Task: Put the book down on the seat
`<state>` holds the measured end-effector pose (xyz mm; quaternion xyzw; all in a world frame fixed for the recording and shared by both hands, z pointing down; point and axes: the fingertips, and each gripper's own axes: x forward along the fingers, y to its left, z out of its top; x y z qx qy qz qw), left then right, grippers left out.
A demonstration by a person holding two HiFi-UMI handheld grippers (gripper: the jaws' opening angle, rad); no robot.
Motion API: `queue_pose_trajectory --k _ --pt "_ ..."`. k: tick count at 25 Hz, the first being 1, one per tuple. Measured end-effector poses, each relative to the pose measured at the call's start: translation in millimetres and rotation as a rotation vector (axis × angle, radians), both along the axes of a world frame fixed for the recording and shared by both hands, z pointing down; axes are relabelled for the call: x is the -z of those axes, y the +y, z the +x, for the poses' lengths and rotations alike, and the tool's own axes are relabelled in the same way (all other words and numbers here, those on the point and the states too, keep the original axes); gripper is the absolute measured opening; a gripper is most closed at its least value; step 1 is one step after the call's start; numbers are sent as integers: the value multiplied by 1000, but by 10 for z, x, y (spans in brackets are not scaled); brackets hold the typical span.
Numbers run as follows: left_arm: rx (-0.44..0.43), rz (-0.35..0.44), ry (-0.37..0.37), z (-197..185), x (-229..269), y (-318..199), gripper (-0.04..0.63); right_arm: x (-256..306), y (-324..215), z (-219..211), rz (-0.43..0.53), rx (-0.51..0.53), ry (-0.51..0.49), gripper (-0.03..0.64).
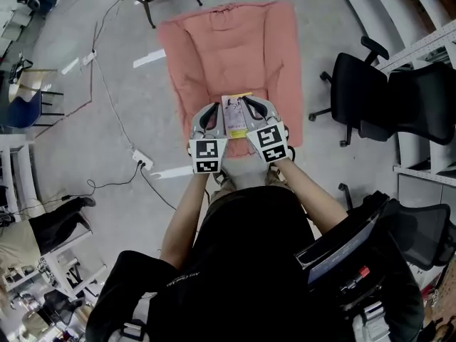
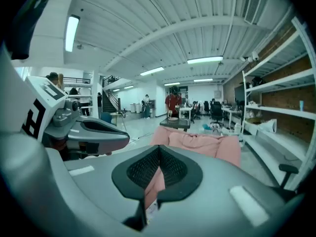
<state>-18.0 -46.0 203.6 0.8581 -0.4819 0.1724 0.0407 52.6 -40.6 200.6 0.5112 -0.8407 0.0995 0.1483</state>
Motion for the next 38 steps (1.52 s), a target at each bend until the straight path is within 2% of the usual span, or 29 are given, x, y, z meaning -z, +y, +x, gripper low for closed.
queue_pose_trajectory --k 7,11,14,18,23,30,38 --pt "-14 211 57 -51 810 -107 2 849 -43 -96 267 31 3 12" --pt "-42 291 76 -56 1103 -7 2 1244 31 -133 365 47 -3 12" --pt "-33 321 93 -134 1244 63 2 1395 138 -235 406 72 16 12" --pt "2 294 107 -225 1268 117 2 1346 173 -268 387 50 20 12" --pt "23 300 112 -261 1161 99 2 1146 135 -272 330 50 11 11" --pt "24 290 82 -310 1115 121 2 1131 158 -284 323 35 -2 11" --pt "17 279 82 -302 1042 195 2 1062 236 -310 300 38 -18 11"
